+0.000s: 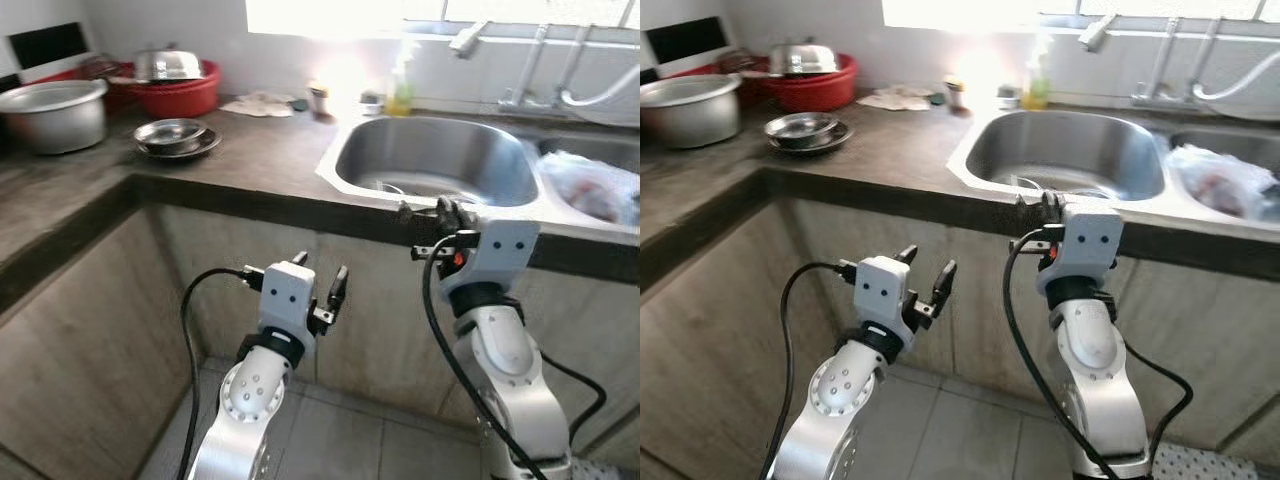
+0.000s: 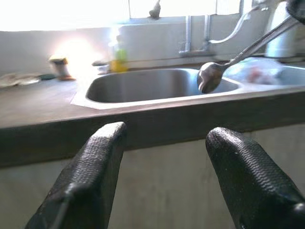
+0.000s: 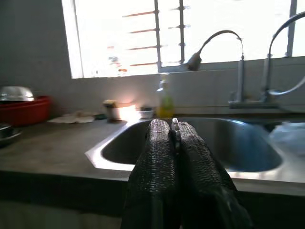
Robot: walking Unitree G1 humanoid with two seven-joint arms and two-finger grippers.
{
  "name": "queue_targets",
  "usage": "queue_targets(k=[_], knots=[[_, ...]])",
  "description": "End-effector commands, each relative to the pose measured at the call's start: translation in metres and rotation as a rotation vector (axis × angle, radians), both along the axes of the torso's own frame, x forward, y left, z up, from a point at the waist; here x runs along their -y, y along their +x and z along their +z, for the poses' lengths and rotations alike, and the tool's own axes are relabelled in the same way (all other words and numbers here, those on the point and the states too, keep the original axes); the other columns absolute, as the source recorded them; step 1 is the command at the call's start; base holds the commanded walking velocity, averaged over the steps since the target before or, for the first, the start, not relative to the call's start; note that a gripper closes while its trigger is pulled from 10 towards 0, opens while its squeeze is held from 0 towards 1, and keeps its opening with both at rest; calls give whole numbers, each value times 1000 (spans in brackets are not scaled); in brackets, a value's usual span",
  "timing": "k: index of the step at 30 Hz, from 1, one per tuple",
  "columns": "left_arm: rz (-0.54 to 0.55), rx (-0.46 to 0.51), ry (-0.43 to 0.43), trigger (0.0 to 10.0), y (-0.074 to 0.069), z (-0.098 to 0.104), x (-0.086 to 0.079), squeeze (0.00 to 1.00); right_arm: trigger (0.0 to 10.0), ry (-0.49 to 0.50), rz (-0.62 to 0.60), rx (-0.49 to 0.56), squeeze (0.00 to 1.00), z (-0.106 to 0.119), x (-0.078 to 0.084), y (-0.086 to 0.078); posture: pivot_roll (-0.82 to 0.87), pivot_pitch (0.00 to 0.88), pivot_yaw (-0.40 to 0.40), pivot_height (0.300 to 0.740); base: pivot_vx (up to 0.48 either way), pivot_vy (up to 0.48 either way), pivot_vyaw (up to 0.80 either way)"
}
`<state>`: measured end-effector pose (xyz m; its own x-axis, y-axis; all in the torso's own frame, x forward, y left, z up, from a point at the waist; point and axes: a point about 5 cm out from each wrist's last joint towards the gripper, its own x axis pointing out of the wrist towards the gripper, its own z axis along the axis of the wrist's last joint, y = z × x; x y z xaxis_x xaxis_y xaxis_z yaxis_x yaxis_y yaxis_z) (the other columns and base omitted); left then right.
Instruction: Kitchen organization
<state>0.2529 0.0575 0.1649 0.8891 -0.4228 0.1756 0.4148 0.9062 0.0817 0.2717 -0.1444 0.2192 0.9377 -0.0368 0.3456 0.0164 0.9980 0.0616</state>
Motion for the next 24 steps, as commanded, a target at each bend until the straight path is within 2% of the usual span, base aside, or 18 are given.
queue_targets(k=[1,7,12,24], knots=[[22,0,1,10000,2,0,-6,0,10000,8,26,15,0,4,-7,-1,34,0,-11,740,0,274,-800],[23,3,3,10000,3,1,-6,0,10000,0,28,20,0,5,-8,0,34,0,-11,740,0,0,-800],[12,16,27,10000,3,1,-4,0,10000,-24,34,34,0,6,-10,0,31,1,-8,740,55,0,0],[14,34,22,10000,5,7,-3,0,10000,-30,36,49,0,10,-10,0,31,15,-11,740,373,0,0]])
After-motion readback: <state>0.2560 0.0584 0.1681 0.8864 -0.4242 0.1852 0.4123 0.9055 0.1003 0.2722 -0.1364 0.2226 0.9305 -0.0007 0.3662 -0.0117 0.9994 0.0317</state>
